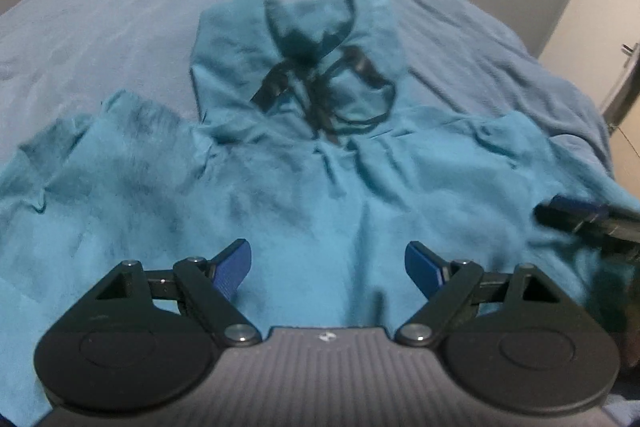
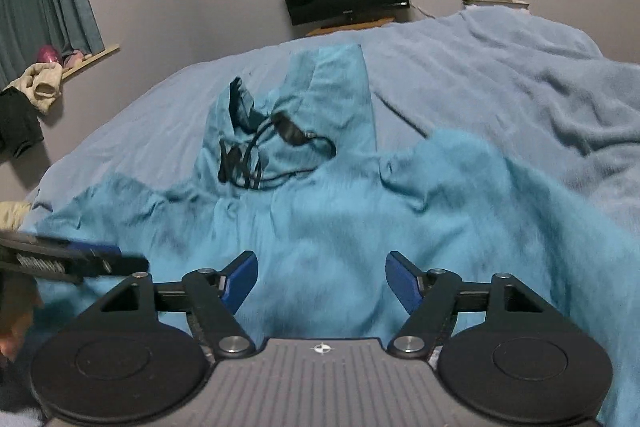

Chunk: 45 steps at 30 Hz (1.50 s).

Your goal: Fold large clothes

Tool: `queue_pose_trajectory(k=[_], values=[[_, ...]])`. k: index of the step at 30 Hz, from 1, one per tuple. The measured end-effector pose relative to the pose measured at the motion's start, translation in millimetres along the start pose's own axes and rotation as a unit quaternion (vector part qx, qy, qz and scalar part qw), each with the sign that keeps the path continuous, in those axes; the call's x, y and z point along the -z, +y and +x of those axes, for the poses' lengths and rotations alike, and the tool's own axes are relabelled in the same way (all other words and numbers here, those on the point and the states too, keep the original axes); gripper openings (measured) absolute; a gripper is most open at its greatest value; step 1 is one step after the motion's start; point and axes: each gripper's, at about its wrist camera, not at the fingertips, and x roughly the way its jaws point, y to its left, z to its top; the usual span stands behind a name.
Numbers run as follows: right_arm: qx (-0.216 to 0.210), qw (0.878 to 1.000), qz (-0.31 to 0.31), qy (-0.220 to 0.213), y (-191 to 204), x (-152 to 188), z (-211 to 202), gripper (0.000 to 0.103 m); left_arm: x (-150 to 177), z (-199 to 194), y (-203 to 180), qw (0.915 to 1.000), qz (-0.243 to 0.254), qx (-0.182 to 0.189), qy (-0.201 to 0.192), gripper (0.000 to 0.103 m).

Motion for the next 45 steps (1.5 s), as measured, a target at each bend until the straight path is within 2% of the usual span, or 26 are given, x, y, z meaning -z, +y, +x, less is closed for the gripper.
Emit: queue_pose_trajectory(k=[3, 5, 9, 12, 16, 19, 22, 23, 26, 29, 31, 34, 35, 36, 38, 42, 45], values=[[-0.002, 1.0, 0.0, -0.002, 0.9, -21.5, 15.7, 0.073, 9.3, 19.4, 17.9, 0.9992, -0.017, -0.025, 0.026, 0.084], [-0.004, 1.0, 0.0, -0.005, 2.5, -36.0, 30.0, 0.073, 16.3, 27.3, 29.7, 0.9982, -0.039, -0.026, 0.039, 0.084], [-0.009, 1.0, -0.015, -0.025, 6.3, -72.3, 67.7, 0.072, 17.1, 24.2, 39.2, 0.9979, -0.059, -0.007, 0.027, 0.085], [-0.015, 0.999, -0.008, -0.044, 2.3, -105.2, 103.6, 0.072, 19.3, 23.7, 39.4, 0.9981, -0.058, -0.006, 0.019, 0.085], [0.001, 0.997, -0.024, -0.07, -8.2, -145.6, 152.5, 0.072, 22.3, 17.5, 35.2, 0.9987, -0.047, -0.019, -0.005, 0.085], [0.015, 0.996, -0.017, -0.085, -19.0, -169.9, 185.5, 0.073, 17.6, 5.9, 34.0, 0.9978, -0.039, -0.029, -0.046, 0.085], [0.013, 0.995, 0.004, -0.096, -31.9, -188.6, 216.7, 0.086, 10.8, -4.5, 36.3, 0.9949, -0.038, -0.033, -0.087, 0.085], [0.013, 0.995, 0.007, -0.095, -35.3, -192.6, 226.1, 0.091, 8.9, -7.8, 36.9, 0.9935, -0.038, -0.037, -0.1, 0.085], [0.007, 0.997, 0.015, -0.076, -45.9, -205.3, 259.9, 0.092, 7.5, -12.7, 36.0, 0.9915, -0.03, -0.034, -0.122, 0.085], [-0.029, 0.998, 0.025, -0.052, -59.5, -215.6, 288.6, 0.09, 8.2, -11.4, 34.3, 0.9923, -0.026, -0.021, -0.119, 0.085], [-0.066, 0.996, 0.035, -0.043, -66.9, -219.7, 300.9, 0.082, 7.9, -7.6, 35.9, 0.9933, -0.026, -0.017, -0.111, 0.085], [-0.111, 0.992, 0.052, -0.024, -78.0, -223.8, 311.4, 0.05, 10.1, -5.5, 40.0, 0.9941, -0.038, -0.014, -0.101, 0.085], [-0.113, 0.992, 0.045, -0.028, -79.1, -224.6, 310.3, 0.024, 10.2, -4.3, 41.1, 0.9941, -0.043, -0.013, -0.098, 0.085], [-0.116, 0.992, 0.041, -0.036, -81.2, -226.1, 307.3, 0.014, 10.8, -6.3, 43.3, 0.9941, -0.049, -0.013, -0.096, 0.085], [-0.149, 0.986, 0.052, -0.051, -87.2, -228.0, 297.5, 0.008, 11.3, -6.2, 45.3, 0.9938, -0.057, -0.013, -0.094, 0.085], [-0.17, 0.981, 0.027, -0.086, -82.4, -227.5, 263.6, 0.005, 14.1, -8.1, 46.9, 0.9935, -0.062, -0.016, -0.094, 0.085], [-0.2, 0.973, 0.014, -0.114, -75.5, -220.8, 227.2, 0.005, 16.7, -9.5, 49.4, 0.9932, -0.063, -0.019, -0.096, 0.085]])
